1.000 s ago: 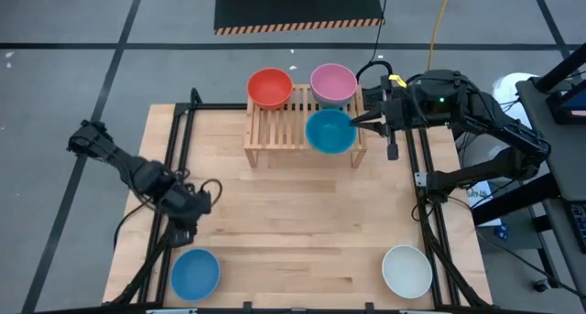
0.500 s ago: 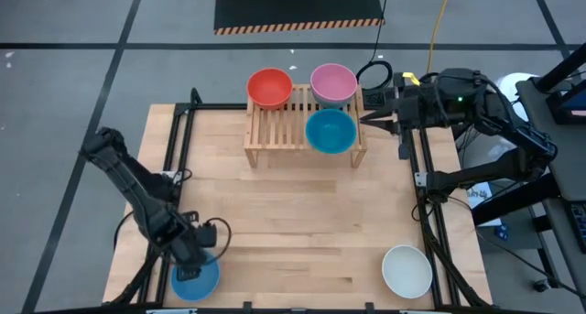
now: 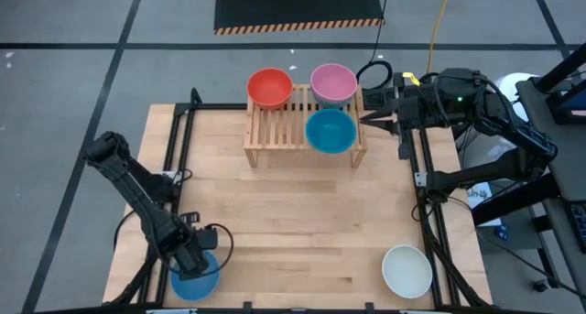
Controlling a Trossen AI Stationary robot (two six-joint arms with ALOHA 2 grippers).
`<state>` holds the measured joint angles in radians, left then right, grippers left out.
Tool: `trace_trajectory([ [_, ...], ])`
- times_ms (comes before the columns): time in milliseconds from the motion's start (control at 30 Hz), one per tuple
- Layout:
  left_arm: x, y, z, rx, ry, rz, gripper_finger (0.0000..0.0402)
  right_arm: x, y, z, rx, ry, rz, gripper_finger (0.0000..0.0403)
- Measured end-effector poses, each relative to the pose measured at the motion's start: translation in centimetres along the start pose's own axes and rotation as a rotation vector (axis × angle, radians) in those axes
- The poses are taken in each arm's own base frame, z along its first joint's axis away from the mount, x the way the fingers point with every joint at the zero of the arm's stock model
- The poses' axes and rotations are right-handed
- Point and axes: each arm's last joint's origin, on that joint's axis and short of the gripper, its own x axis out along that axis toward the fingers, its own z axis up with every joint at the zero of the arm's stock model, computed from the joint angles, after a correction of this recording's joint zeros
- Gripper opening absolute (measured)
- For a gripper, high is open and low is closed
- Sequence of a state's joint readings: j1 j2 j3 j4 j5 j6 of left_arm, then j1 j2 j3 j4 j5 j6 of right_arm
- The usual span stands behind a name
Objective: Place and stack bowls onto a shelf
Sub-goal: Stack the light blue bowl on the orange bowl on the shelf
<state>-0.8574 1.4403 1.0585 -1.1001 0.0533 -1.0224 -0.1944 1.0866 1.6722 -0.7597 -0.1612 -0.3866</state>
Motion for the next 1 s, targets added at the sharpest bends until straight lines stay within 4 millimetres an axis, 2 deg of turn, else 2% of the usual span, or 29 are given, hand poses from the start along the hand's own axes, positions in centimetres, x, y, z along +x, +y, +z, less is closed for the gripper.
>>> trace_trajectory([
  [300, 2.4, 0.2, -0.1, 0.036, 0.017, -0.069, 0.0074, 0.0, 0.0, 0.0, 0.0, 0.0, 0.0, 0.0013],
  [467, 3.3, 0.7, -0.4, 0.033, 0.031, -0.048, 0.0074, 0.0, 0.0, 0.0, 0.0, 0.0, 0.0, 0.0013],
  [567, 2.9, 0.7, -0.5, 0.02, 0.043, -0.073, 0.0074, 0.0, 0.0, 0.0, 0.0, -0.001, 0.0, 0.0013],
  [800, 0.1, 0.8, -0.7, -0.017, -0.018, -0.157, 0.0074, 0.0, 0.0, 0.1, -0.002, -0.007, -0.003, 0.0013],
  [1000, 0.3, 1.8, -1.1, -0.03, -0.007, -0.059, 0.0074, 0.0, -0.1, 0.2, -0.005, -0.024, -0.009, 0.0013],
])
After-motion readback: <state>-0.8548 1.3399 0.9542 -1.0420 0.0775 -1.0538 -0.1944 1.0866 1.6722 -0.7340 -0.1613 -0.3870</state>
